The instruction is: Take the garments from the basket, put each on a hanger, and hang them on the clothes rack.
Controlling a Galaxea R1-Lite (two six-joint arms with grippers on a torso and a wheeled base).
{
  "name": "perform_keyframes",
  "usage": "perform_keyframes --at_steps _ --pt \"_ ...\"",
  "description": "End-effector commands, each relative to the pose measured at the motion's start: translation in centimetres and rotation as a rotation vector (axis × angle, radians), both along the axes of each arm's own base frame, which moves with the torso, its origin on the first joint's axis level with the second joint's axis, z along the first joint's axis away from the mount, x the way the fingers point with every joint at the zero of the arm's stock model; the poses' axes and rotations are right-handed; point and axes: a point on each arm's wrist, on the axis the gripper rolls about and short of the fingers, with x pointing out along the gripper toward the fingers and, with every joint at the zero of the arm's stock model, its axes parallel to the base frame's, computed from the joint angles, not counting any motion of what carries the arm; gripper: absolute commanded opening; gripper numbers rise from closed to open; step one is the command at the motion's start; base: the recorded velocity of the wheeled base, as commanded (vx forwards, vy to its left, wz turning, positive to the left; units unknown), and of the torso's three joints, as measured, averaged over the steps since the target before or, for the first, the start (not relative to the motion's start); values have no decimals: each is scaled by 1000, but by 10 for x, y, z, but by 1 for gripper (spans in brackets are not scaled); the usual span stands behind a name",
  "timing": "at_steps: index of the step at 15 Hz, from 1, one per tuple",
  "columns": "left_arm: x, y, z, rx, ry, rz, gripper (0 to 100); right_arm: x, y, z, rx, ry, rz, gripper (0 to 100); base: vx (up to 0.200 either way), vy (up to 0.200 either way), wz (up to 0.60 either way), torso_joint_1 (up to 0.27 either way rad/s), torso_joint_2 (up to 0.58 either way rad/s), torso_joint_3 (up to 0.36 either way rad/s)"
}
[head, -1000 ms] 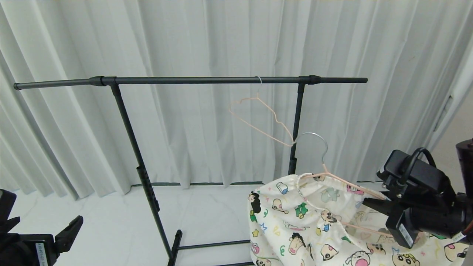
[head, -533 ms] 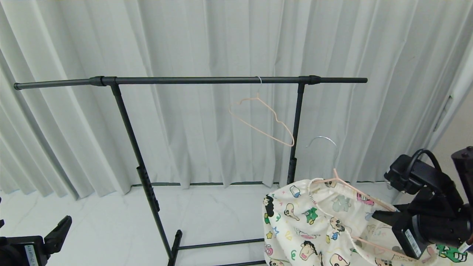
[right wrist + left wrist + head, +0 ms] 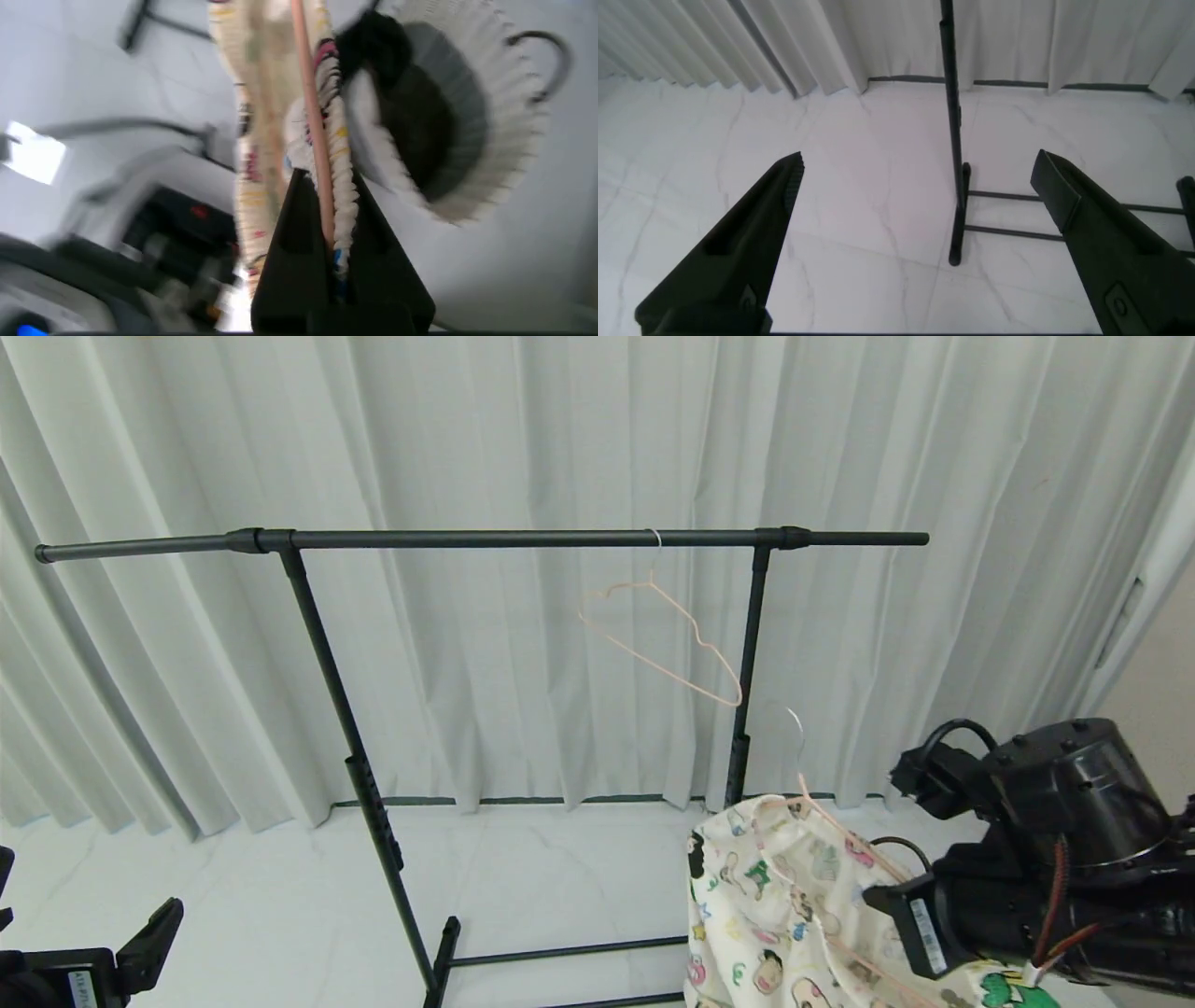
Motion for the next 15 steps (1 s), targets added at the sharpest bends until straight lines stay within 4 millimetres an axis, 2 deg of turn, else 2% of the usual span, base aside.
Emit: perform_keyframes --at_steps 1,4,9,15 --pt "-1 0 -2 -1 8 1 100 10 33 -11 26 4 9 0 0 0 0 0 0 0" --pt "-1 0 -2 8 12 -7 100 25 51 -4 94 -71 10 0 0 0 0 0 0 0" --pt "-1 -1 -3 11 14 -15 100 36 64 23 118 -174 65 0 0 0 0 0 0 0" --pt "-2 -1 -2 23 14 -19 100 36 64 35 115 -218 84 0 0 200 0 1 1 2"
